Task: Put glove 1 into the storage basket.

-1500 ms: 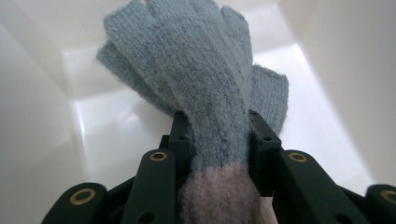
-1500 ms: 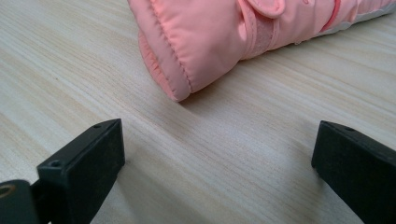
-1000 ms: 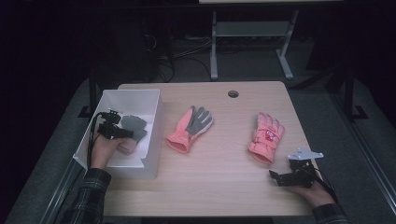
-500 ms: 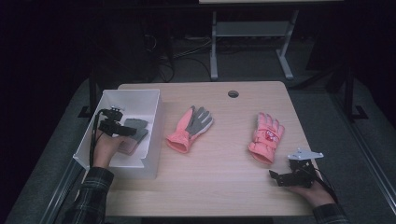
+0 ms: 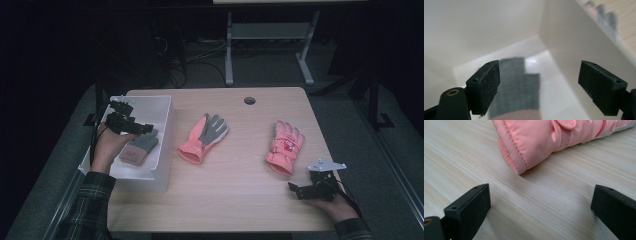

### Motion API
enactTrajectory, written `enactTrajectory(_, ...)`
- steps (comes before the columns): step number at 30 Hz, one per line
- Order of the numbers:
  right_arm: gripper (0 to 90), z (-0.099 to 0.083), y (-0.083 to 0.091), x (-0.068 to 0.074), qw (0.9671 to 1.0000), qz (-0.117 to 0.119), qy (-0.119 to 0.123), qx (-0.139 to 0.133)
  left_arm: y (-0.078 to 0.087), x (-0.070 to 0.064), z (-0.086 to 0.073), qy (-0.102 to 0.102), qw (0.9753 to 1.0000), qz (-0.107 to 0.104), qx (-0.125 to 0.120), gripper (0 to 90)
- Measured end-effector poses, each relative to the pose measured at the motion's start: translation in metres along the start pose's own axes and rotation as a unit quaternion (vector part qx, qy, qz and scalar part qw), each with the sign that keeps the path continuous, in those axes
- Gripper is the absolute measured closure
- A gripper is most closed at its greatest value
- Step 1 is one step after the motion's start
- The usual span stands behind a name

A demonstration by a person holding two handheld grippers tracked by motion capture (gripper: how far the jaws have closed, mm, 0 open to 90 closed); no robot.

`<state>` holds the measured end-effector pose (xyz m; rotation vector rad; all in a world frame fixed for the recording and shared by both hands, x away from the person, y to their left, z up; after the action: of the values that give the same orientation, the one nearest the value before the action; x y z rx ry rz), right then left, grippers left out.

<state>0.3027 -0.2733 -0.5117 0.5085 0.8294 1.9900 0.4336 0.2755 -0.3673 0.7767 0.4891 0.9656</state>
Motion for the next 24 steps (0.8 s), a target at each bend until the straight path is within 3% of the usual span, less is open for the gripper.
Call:
enactTrajectory(5,2.1,0.0,0.0,0.0,1.0,0.0,0.0,0.0,0.01,-0.024,0.017,-0.019,0.9989,-0.037,-0.022,16.1)
enactTrajectory(11,2.1,0.0,0.0,0.0,1.0,0.0,0.0,0.0,0.016,-0.058,0.032,-0.047,0.9952,-0.073,-0.044,14.6)
enactTrajectory(17,2.1,0.0,0.0,0.0,1.0,0.0,0.0,0.0,0.02,-0.095,0.041,-0.079,0.9886,-0.113,-0.061,14.0)
enactTrajectory(24,2.1,0.0,0.0,0.0,1.0,0.0,-0.001,0.0,0.013,-0.133,0.048,-0.103,0.9829,-0.137,-0.067,15.0)
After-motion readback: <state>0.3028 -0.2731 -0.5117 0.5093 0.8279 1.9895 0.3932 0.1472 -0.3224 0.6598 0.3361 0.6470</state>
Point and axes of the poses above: each handheld gripper's, and its own axes: y roughly backward along the jaws, z roughly out of its top, x roughly to its left, the point moved 4 cm from there along -y, roughly forward along the jaws, and after that the axes turned 1 degree about x, right-handed, at the moved point
